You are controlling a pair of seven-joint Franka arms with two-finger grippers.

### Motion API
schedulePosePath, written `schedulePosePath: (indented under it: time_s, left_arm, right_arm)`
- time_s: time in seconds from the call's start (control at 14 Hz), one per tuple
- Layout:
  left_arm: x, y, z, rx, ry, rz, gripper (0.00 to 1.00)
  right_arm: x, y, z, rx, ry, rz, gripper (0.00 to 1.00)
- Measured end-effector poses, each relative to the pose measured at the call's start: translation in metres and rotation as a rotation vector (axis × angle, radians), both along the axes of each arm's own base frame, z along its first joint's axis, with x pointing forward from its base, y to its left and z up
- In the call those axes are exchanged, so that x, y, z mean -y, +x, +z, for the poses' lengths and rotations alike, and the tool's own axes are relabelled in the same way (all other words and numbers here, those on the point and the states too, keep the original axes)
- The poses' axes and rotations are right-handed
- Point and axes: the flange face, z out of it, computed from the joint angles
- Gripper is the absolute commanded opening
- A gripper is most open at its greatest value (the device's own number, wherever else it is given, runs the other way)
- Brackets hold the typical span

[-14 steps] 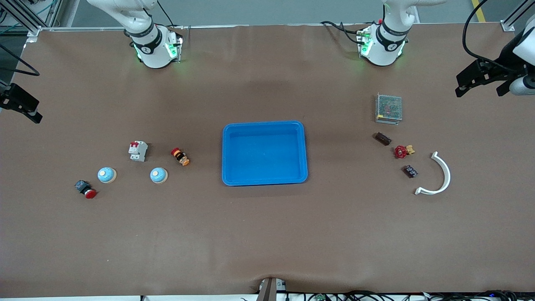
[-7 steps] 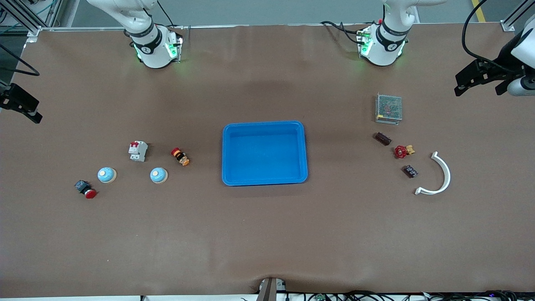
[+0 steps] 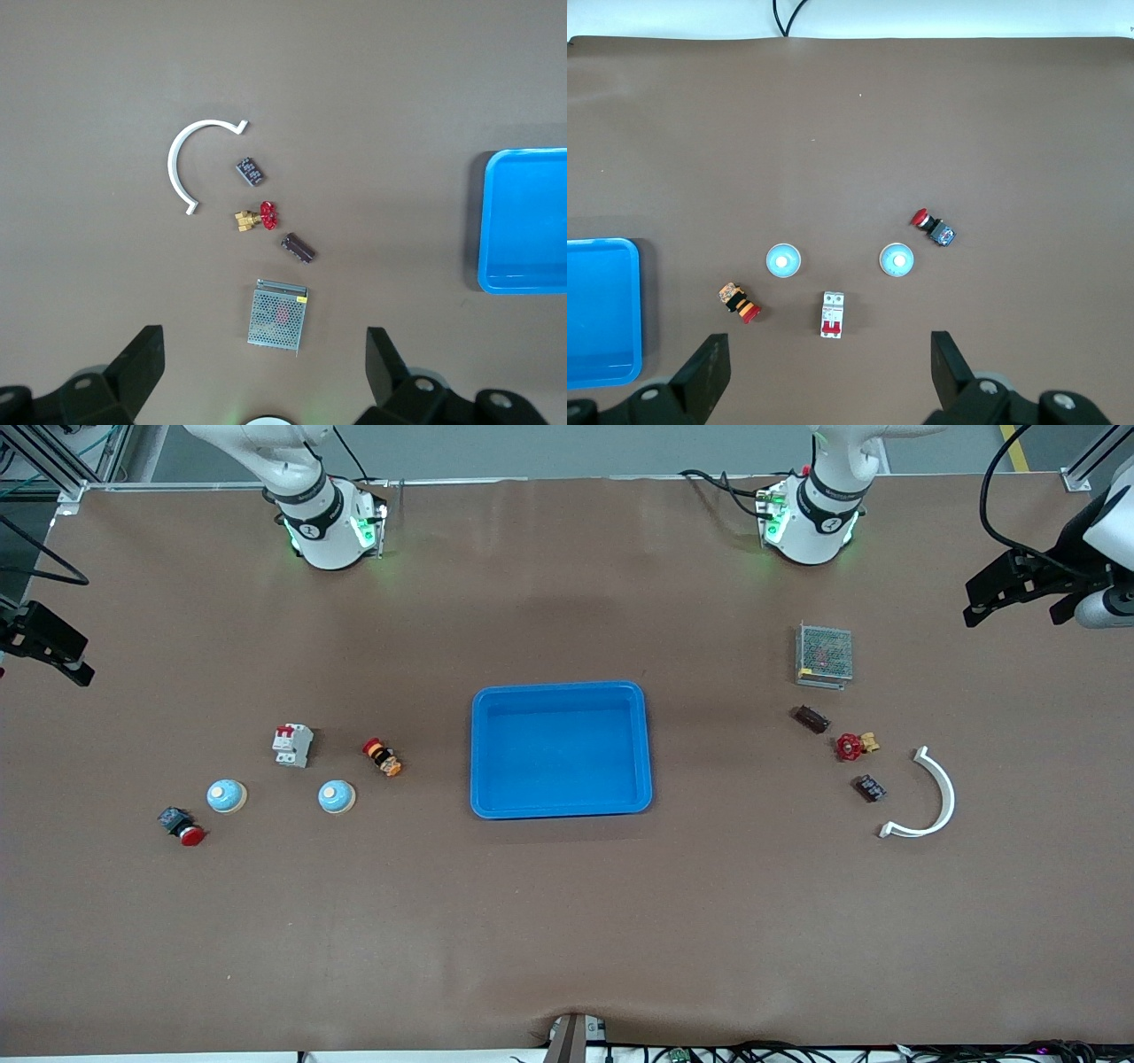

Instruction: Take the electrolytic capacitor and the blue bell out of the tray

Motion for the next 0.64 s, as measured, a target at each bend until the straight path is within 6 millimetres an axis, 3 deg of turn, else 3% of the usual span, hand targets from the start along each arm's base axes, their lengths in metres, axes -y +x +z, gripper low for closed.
schedulePosePath:
  time_s: [0.64]
  left_arm:
    - [-0.0001,-0.0011,-0.0009,-0.01,0.001,0.0,1.0]
  right_arm:
    - [-0.0059,0.0001,0.0,0.0,0.0,0.01,1.0]
